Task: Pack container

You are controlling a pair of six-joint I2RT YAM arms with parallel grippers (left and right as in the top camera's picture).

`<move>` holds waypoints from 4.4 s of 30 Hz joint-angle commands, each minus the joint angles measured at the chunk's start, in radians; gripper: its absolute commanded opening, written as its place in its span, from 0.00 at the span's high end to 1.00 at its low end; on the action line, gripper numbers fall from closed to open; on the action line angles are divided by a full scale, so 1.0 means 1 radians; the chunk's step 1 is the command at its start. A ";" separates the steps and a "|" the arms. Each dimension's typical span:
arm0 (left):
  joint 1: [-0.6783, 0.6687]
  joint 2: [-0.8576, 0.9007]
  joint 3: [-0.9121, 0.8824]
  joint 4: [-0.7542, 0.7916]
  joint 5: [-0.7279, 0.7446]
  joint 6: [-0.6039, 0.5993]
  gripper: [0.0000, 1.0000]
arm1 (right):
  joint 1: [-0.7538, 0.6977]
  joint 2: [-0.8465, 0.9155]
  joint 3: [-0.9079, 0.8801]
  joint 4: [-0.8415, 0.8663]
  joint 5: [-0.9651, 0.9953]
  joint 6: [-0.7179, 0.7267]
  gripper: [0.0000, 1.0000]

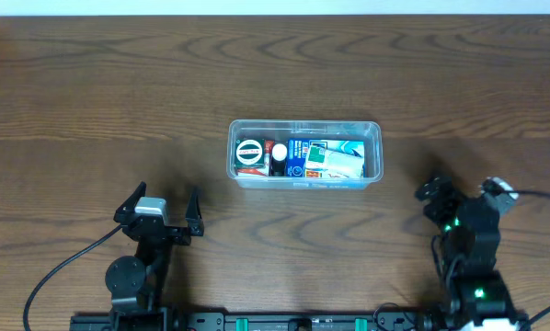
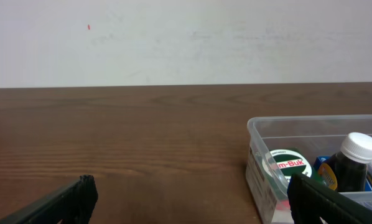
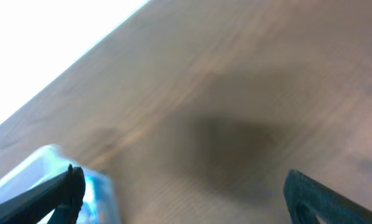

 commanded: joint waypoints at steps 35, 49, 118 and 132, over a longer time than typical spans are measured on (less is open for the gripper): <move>0.003 -0.005 -0.018 -0.032 0.011 -0.008 0.02 | -0.054 -0.550 -0.267 0.137 -0.315 -0.537 0.01; 0.003 -0.005 -0.018 -0.032 0.011 -0.008 0.02 | -0.057 -0.550 -0.267 0.136 -0.315 -0.740 0.01; 0.003 -0.004 -0.018 -0.032 0.010 -0.008 0.02 | -0.057 -0.550 -0.267 0.136 -0.315 -0.761 0.01; 0.003 -0.004 -0.018 -0.032 0.011 -0.008 0.02 | -0.057 -0.550 -0.267 0.136 -0.315 -0.761 0.01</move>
